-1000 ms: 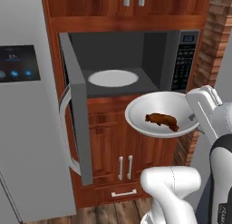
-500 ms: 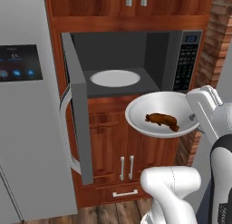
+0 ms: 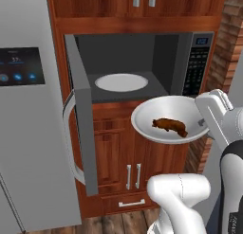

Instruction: Remove the orange from the bowl and place it on the small plate. Then place the bowl with only the chicken drumstick in the microwave, close the door, and press the start button to microwave the chicken drumstick.

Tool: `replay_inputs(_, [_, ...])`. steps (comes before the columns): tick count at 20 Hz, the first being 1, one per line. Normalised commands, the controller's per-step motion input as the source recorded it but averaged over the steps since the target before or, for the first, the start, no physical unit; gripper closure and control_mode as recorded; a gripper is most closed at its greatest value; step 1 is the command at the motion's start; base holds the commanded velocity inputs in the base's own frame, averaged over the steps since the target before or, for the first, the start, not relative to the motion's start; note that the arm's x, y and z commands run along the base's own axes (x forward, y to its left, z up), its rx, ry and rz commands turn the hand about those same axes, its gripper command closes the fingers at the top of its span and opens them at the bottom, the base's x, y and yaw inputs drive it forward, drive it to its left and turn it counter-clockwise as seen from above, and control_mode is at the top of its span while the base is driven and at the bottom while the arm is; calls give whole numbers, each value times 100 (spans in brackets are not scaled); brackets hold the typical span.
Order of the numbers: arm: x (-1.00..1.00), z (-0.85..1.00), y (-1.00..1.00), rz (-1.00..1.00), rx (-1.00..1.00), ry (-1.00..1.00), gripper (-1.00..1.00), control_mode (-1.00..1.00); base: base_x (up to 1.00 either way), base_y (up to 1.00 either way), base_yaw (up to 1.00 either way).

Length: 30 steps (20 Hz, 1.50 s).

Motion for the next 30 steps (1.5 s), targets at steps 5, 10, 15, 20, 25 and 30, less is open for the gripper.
replay_inputs(5, [32,0,0,0,1,-1,100,-100,5,0,1])
replay_inputs(10, [97,0,0,0,2,-6,100,-100,0,0,0])
replay_inputs(15, [100,-1,0,-3,4,-5,100,-100,0,0,0])
replay_inputs(20, [100,-16,0,0,7,0,100,-100,0,0,0])
replay_inputs(25, [100,-13,-1,0,7,0,100,-100,0,0,0])
replay_inputs(30, [99,0,0,0,7,2,100,-100,0,0,0])
